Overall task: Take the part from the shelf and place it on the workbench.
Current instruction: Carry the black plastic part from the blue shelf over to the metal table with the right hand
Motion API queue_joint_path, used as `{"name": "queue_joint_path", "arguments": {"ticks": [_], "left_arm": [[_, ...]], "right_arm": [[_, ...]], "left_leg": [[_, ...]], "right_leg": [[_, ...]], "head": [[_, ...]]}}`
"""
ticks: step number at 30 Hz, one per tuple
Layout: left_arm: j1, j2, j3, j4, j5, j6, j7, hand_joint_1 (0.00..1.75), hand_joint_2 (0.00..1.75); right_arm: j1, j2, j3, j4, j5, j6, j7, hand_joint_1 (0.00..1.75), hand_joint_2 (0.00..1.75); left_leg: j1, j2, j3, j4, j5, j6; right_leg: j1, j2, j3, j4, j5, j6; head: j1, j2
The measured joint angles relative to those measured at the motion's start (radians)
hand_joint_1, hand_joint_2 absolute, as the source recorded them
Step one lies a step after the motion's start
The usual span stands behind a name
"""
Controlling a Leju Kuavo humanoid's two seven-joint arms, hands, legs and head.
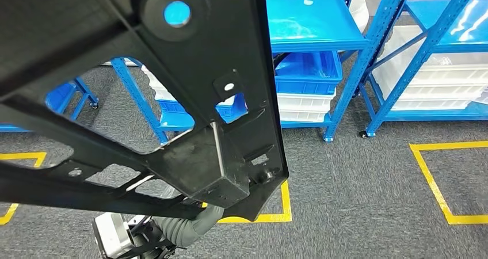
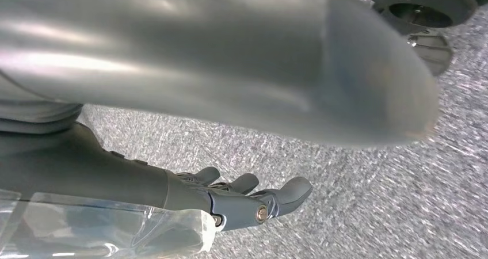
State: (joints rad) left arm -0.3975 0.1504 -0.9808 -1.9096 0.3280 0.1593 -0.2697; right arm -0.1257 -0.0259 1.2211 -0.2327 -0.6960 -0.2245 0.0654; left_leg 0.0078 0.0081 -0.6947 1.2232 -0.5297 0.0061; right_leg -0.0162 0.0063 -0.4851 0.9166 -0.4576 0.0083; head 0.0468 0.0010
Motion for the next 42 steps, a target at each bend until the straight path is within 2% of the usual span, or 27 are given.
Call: {"name": "queue_joint_path", "arguments": {"ticks": [1,2,3,5,6,7,9,11,12,14,15,16,17,18,20,22,24,26,28,30,31,32,34,36,38,40,42], "left_arm": [[0.001,0.000,0.000,0.001,-0.002,0.001,0.000,1.75,1.75],[0.002,0.000,0.000,0.002,-0.002,0.001,0.000,1.75,1.75],[0.003,-0.001,0.000,0.002,-0.002,0.002,-0.001,1.75,1.75],[0.003,-0.002,0.000,0.003,-0.002,0.002,-0.002,1.75,1.75],[0.003,-0.003,0.000,0.003,-0.001,0.002,-0.002,1.75,1.75],[0.003,-0.004,0.000,0.004,-0.001,0.002,-0.003,1.75,1.75],[0.003,-0.006,0.000,0.006,-0.001,0.002,-0.003,1.75,1.75],[0.002,-0.010,0.000,0.008,-0.002,0.004,-0.003,1.75,1.75],[0.003,-0.012,0.000,0.009,-0.003,0.005,-0.003,1.75,1.75],[0.004,-0.014,0.000,0.011,-0.003,0.007,-0.003,1.75,1.75],[0.005,-0.014,0.000,0.012,-0.003,0.007,-0.003,1.75,1.75],[0.005,-0.014,0.000,0.013,-0.004,0.007,-0.003,1.75,1.75],[0.005,-0.014,0.000,0.015,-0.006,0.007,-0.003,1.75,1.75],[0.005,-0.014,0.000,0.016,-0.007,0.007,-0.003,1.75,1.75],[0.004,-0.015,0.000,0.017,-0.011,0.007,-0.003,1.75,1.75],[0.004,-0.015,0.000,0.017,-0.013,0.007,-0.004,1.75,1.75],[0.004,-0.015,0.000,0.017,-0.013,0.007,-0.004,1.75,1.75],[0.004,-0.015,-0.001,0.017,-0.013,0.007,-0.005,1.75,1.75],[0.004,-0.015,0.000,0.017,-0.014,0.007,-0.006,1.75,1.75],[0.006,-0.015,-0.001,0.018,-0.014,0.007,-0.006,1.75,1.75],[0.007,-0.015,-0.001,0.019,-0.014,0.007,-0.006,1.75,1.75],[0.008,-0.015,-0.001,0.021,-0.014,0.007,-0.006,1.75,1.75],[0.008,-0.015,-0.001,0.023,-0.014,0.007,-0.006,1.75,1.75],[0.005,-0.015,-0.001,0.024,-0.014,0.007,-0.007,1.75,1.75],[0.002,-0.015,-0.001,0.025,-0.013,0.007,-0.008,1.75,1.75],[0.001,-0.015,-0.001,0.025,-0.013,0.006,-0.009,1.75,1.75],[0.001,-0.016,-0.001,0.025,-0.013,0.006,-0.010,1.75,1.75]], "right_arm": [[0.001,0.000,0.000,0.000,-0.001,-0.002,-0.001,0.00,0.00],[0.001,-0.001,0.000,0.000,-0.004,-0.004,-0.002,0.00,0.00],[0.002,-0.002,0.000,0.000,-0.007,-0.005,-0.003,0.00,0.00],[0.001,-0.002,-0.001,0.000,-0.011,-0.007,-0.006,0.00,0.00],[0.000,-0.002,-0.001,0.000,-0.013,-0.008,-0.008,0.00,0.00],[-0.001,-0.002,-0.001,0.000,-0.013,-0.008,-0.009,0.00,0.00],[-0.001,-0.003,-0.001,0.000,-0.014,-0.010,-0.010,0.00,0.00],[0.001,-0.004,-0.002,0.000,-0.015,-0.011,-0.010,0.00,0.00],[0.001,-0.005,-0.002,0.000,-0.015,-0.012,-0.011,0.00,0.00],[0.002,-0.005,-0.003,0.000,-0.015,-0.013,-0.013,0.00,0.00],[0.002,-0.005,-0.003,0.000,-0.016,-0.014,-0.014,0.00,0.00],[0.003,-0.006,-0.003,0.000,-0.016,-0.015,-0.015,0.00,0.00],[0.004,-0.006,-0.003,0.000,-0.017,-0.015,-0.016,0.00,0.00],[0.004,-0.008,-0.004,0.000,-0.018,-0.016,-0.017,0.00,0.00],[0.004,-0.010,-0.007,0.000,-0.022,-0.017,-0.019,0.00,0.00],[0.001,-0.013,-0.011,0.000,-0.026,-0.017,-0.020,0.00,0.00],[0.002,-0.014,-0.012,0.000,-0.028,-0.016,-0.021,0.00,0.00],[0.005,-0.016,-0.014,0.000,-0.030,-0.015,-0.021,0.00,0.00],[0.004,-0.018,-0.018,0.000,-0.032,-0.014,-0.022,0.00,0.00],[0.003,-0.019,-0.021,0.000,-0.033,-0.012,-0.023,0.00,0.00],[0.004,-0.019,-0.022,0.000,-0.034,-0.012,-0.024,0.00,0.00],[0.005,-0.019,-0.023,0.000,-0.034,-0.012,-0.023,0.00,0.00],[0.006,-0.020,-0.026,0.000,-0.034,-0.010,-0.021,0.00,0.00],[0.004,-0.020,-0.027,0.000,-0.034,-0.009,-0.023,0.00,0.00],[0.004,-0.022,-0.028,0.000,-0.033,-0.009,-0.027,0.00,0.00],[0.007,-0.027,-0.028,0.000,-0.032,-0.009,-0.029,0.00,0.00],[0.010,-0.030,-0.028,0.001,-0.031,-0.010,-0.030,0.00,0.00]], "left_leg": [[0.000,0.000,-0.004,0.034,-0.001,-0.001],[0.000,-0.001,0.013,0.023,0.017,0.001],[0.000,-0.005,0.052,-0.034,0.047,0.005],[-0.001,-0.037,0.156,-0.204,0.092,0.020],[-0.002,-0.053,0.192,-0.267,0.101,0.027],[-0.004,-0.063,0.209,-0.300,0.100,0.031],[-0.005,-0.054,0.209,-0.314,0.101,0.036],[-0.001,-0.035,0.207,-0.321,0.107,0.042],[0.002,-0.025,0.206,-0.324,0.109,0.045],[-0.001,-0.005,0.202,-0.323,0.111,0.048],[-0.002,0.005,0.200,-0.322,0.111,0.048],[-0.003,0.015,0.199,-0.321,0.111,0.049],[-0.003,0.025,0.199,-0.319,0.111,0.048],[-0.003,0.033,0.198,-0.316,0.110,0.048],[-0.006,0.048,0.196,-0.307,0.104,0.042],[-0.013,0.061,0.190,-0.296,0.100,0.035],[-0.017,0.077,0.185,-0.291,0.098,0.030],[-0.012,0.067,0.175,-0.268,0.079,0.021],[-0.005,0.031,0.133,-0.170,0.017,0.012],[-0.004,0.012,0.071,-0.027,-0.047,0.008],[-0.004,0.009,0.051,0.017,-0.059,0.008],[-0.004,0.006,0.050,0.022,-0.050,0.011],[-0.006,-0.010,0.101,-0.081,0.013,0.021],[-0.006,-0.051,0.167,-0.222,0.070,0.035],[-0.007,-0.072,0.189,-0.279,0.084,0.037],[-0.006,-0.054,0.187,-0.284,0.088,0.037],[-0.002,-0.031,0.186,-0.287,0.094,0.043]], "right_leg": [[0.001,0.003,-0.006,0.000,0.005,0.001],[0.001,0.007,-0.011,0.001,0.009,0.002],[0.002,0.012,-0.013,0.001,0.012,0.004],[0.002,0.024,-0.018,0.001,0.017,0.009],[0.001,0.031,-0.022,0.001,0.021,0.014],[-0.001,0.038,-0.027,0.002,0.025,0.020],[-0.004,0.052,-0.038,0.003,0.032,0.033],[-0.002,0.044,-0.055,0.031,0.013,0.043],[-0.001,0.033,-0.077,0.077,-0.015,0.046],[-0.002,0.015,-0.142,0.216,-0.083,0.051],[-0.002,0.012,-0.173,0.281,-0.106,0.053],[-0.002,0.010,-0.186,0.311,-0.108,0.054],[-0.003,0.008,-0.179,0.301,-0.091,0.054],[-0.003,0.001,-0.152,0.251,-0.058,0.054],[0.001,-0.036,-0.080,0.109,0.006,0.052],[0.005,-0.062,-0.051,0.036,0.025,0.042],[0.008,-0.052,-0.059,0.034,0.024,0.029],[0.006,-0.036,-0.065,0.033,0.030,0.017],[0.005,-0.018,-0.071,0.032,0.037,0.004],[0.007,0.003,-0.078,0.033,0.042,-0.003],[0.008,0.014,-0.081,0.033,0.045,-0.004],[0.008,0.026,-0.083,0.033,0.047,-0.005],[0.010,0.051,-0.084,0.033,0.051,-0.003],[0.013,0.074,-0.088,0.035,0.055,0.001],[0.013,0.093,-0.099,0.037,0.062,0.009],[0.010,0.104,-0.110,0.041,0.067,0.020],[0.011,0.071,-0.129,0.079,0.040,0.031]], "head": [[0.000,0.000],[-0.001,0.000],[-0.001,0.000],[-0.001,0.000],[-0.001,0.000],[-0.001,0.000],[-0.002,0.000],[-0.001,0.000],[0.000,0.000],[0.003,0.000],[0.002,0.000],[0.002,0.000],[0.002,0.000],[0.002,0.000],[0.003,0.000],[0.000,0.000],[-0.004,0.000],[-0.005,0.000],[-0.008,0.000],[-0.010,0.000],[-0.011,0.000],[-0.011,0.000],[-0.012,0.000],[-0.012,0.000],[-0.012,0.000],[-0.013,0.000],[-0.012,0.000]]}}
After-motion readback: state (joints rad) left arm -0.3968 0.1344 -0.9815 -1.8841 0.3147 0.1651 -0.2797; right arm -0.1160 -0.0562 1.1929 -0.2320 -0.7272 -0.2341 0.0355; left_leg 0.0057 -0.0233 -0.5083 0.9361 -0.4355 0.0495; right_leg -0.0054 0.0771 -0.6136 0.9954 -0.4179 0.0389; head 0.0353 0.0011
